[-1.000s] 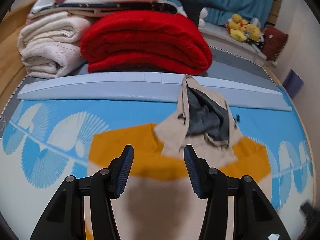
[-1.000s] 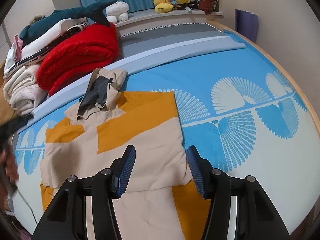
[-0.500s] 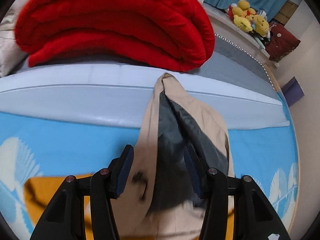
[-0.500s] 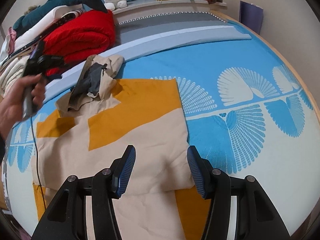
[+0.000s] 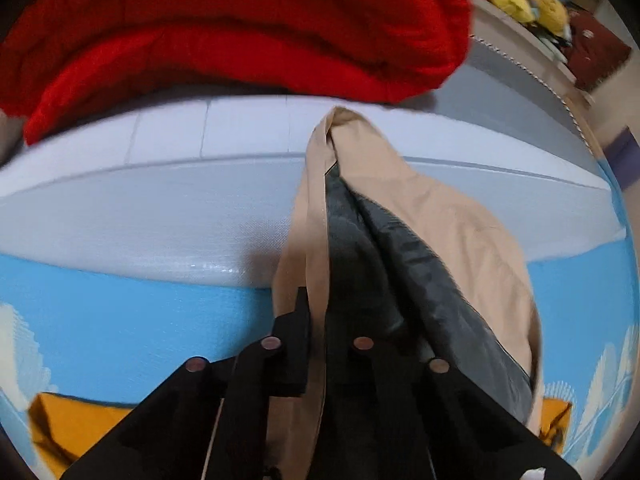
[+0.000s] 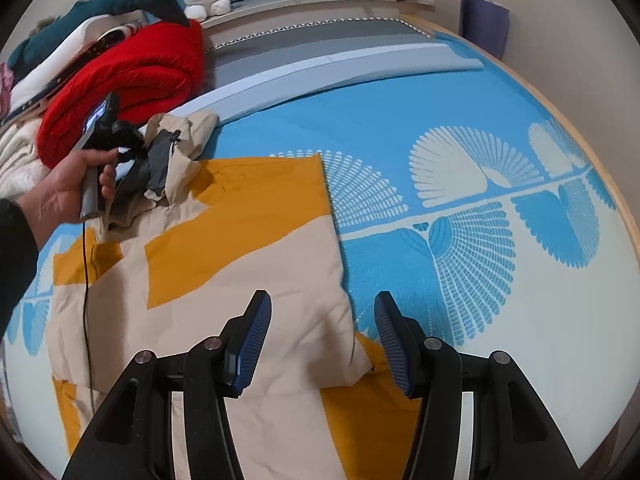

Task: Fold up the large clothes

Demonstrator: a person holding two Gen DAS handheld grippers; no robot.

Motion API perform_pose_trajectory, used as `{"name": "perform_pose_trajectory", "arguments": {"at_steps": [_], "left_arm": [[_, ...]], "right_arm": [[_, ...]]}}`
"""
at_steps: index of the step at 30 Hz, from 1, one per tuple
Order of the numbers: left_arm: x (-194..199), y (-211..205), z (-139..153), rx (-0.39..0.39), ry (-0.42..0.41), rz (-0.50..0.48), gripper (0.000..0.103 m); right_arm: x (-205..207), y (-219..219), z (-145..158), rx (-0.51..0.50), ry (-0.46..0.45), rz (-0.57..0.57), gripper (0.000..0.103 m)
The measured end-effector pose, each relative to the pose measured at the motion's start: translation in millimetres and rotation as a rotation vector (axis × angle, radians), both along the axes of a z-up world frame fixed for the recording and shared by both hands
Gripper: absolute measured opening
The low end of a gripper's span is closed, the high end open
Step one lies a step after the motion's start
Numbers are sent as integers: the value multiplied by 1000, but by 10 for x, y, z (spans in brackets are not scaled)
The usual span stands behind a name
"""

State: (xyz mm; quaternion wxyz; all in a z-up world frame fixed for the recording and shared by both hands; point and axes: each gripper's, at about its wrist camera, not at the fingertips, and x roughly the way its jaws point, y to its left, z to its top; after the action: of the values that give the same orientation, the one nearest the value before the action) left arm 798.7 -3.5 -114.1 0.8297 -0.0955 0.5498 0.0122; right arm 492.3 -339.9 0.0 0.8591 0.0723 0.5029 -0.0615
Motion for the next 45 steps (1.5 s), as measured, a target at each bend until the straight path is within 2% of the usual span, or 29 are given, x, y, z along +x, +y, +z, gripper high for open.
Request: {"name": "perform_pose_trajectory", "arguments": {"at_steps": [4,6,8,9,10,11,14,15,17,19,21,24,27,31,34,37,45], "left_arm": [[-540,-95,619,-4,-133,-109,1],[-1005,-181,963,22,-203,-194,1],[-1444,-264,1189,41,-257,-265,1],[-1793,-307,1316,60,-291,-318,1],[-2076,-340,1389,87,-313,-361,1],[-2263,-362,1421,106,-324,-388,1],[-3153,-415,1388,192,-358,-495,1],[-3301,-411,1337,205,-358,-515,1],[-3732,-414,1112,249,-307,-545,4],[-3907,-340,960,222,-232,-518,8],[-4161,-189,928,180,-170,-430,11],[-4377,79,1028,84,-169,-273,15],[-4273,288,996,-5,-125,-134,17],[-4019,599,684,-222,-15,18,20],[-3881,727,404,-355,76,104,28],[-3815,818,178,-468,134,183,32],[-3730,906,-157,-615,198,293,33]], "right_arm": [[-10,31,196,19,-46,12,54],[-24,39,315,28,-77,8,54],[-61,27,449,59,-116,-4,50],[-81,20,497,73,-133,-11,36],[-100,16,532,90,-147,-14,16],[-119,18,556,103,-155,-16,12],[-224,50,653,136,-195,-19,11],[-258,70,687,147,-208,-12,11],[-342,123,757,172,-235,8,11],[-404,176,805,180,-256,31,13],[-453,212,828,185,-271,44,14],[-483,249,810,213,-267,58,19],[-466,292,753,240,-253,57,20],[-395,423,566,303,-201,80,20],[-297,591,300,355,-111,109,22],[-195,725,40,383,-33,110,27],[43,896,-364,349,67,103,33]]}}
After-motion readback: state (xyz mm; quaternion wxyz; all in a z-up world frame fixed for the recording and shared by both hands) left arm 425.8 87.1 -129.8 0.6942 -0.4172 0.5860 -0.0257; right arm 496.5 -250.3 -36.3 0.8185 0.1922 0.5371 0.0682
